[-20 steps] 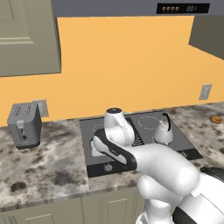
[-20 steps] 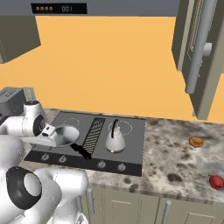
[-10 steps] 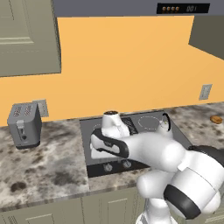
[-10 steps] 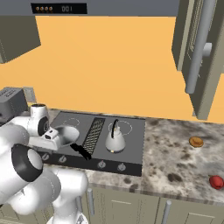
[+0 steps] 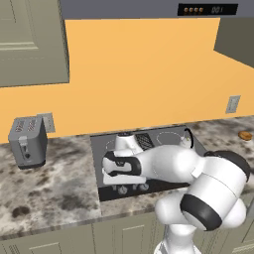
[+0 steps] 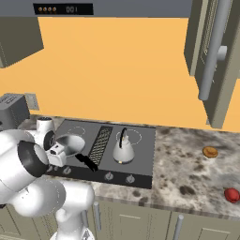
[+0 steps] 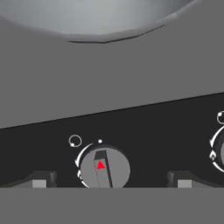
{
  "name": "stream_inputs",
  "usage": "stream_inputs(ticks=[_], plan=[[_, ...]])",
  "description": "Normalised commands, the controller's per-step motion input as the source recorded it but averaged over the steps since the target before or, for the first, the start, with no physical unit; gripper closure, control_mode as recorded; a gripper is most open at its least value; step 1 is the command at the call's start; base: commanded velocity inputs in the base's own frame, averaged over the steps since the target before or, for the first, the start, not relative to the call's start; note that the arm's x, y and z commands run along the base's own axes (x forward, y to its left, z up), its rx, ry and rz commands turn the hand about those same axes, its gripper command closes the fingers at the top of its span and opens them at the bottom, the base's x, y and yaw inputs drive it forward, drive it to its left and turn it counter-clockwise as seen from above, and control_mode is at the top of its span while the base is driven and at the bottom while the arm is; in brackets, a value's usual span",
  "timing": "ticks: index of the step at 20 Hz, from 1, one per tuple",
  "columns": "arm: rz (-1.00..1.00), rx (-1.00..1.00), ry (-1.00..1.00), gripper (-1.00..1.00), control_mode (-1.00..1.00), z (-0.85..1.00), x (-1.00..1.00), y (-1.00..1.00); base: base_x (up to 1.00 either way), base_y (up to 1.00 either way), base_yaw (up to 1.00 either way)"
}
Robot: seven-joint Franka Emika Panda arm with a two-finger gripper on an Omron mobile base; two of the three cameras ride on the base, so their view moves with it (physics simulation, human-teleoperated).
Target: Pick the pan from the cabinet and place it on the stove. Then turn on the stove burner for the pan.
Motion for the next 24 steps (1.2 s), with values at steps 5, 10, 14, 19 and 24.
stream_inputs(ticks=[5, 10, 14, 19, 24], plan=[[-0.04, 0.00, 0.00, -1.00, -1.00, -0.14, 0.00, 0.00, 0.00, 0.00, 0.00], [-0.04, 0.00, 0.00, -1.00, -1.00, -0.15, 0.00, 0.01, 0.00, 0.00, 0.00], [-0.03, 0.00, 0.00, -1.00, -1.00, -0.17, 0.00, 0.04, 0.00, 0.00, 0.00], [-0.02, 0.00, 0.00, -1.00, -1.00, -0.18, -0.09, 0.05, 0.00, 0.00, 0.00], [-0.03, 0.00, 0.00, -1.00, -1.00, -0.15, -0.19, 0.01, 0.00, 0.00, 0.00]])
